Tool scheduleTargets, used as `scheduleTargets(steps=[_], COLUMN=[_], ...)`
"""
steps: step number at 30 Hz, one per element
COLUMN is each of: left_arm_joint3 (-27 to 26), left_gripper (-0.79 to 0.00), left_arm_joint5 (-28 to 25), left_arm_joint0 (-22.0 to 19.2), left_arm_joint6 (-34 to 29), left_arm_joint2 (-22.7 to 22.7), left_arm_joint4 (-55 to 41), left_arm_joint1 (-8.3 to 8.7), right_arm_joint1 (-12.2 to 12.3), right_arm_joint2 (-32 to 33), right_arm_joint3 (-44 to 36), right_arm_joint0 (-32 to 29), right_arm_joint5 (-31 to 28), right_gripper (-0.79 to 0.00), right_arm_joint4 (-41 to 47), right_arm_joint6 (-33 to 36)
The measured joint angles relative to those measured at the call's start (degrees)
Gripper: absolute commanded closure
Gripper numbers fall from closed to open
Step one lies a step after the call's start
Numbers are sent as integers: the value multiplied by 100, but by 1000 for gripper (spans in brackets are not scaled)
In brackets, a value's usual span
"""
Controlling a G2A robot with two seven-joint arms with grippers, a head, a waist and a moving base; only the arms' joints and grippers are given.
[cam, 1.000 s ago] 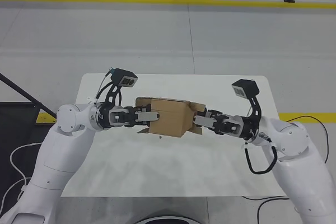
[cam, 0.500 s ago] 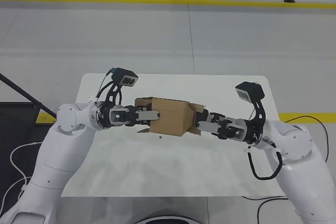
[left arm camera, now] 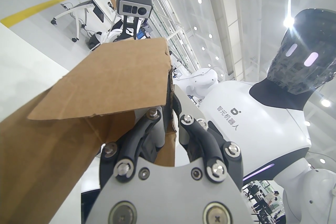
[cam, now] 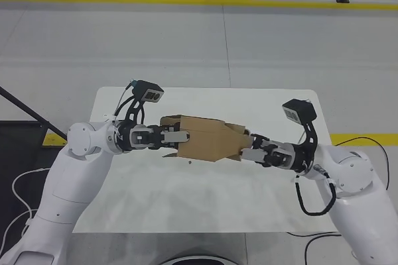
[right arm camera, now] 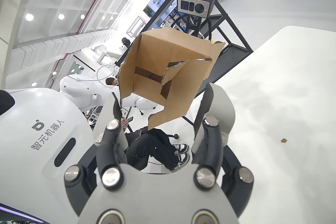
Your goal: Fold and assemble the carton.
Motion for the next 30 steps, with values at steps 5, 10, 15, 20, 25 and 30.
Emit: scheduleTargets(steps=[5,10,15,20,25,30], left_arm_joint3=[12,17,14,12,8,-3], left_gripper=[0,0,0,0,0,0], left_arm_joint5=[-11,-7,-16,-27,-40,-50], left_arm_joint0=[-2,9,17,28,28,33], left_arm_joint6=[3,12,-13,-29,-47,-62], left_arm_joint2=[1,-8,-15,-3,-14,-27], left_arm_joint4=[-1,13,0,4,-24,-30], left_arm_joint1=[-6,-8,-11,-16,-19,-21], right_arm_joint1=[-20,-47,-67,-85,-105,-130], right_arm_joint2=[-122,-256,-342,-401,-468,-549], right_arm_joint3=[93,170,193,221,296,414], right_arm_joint0=[141,307,415,490,547,629], right_arm_joint5=[-10,-16,58,154,170,151], right_gripper=[-406,-400,-422,-416,-385,-351], right_arm_joint4=[242,346,309,265,324,441], right_arm_joint6=[199,290,278,212,212,273])
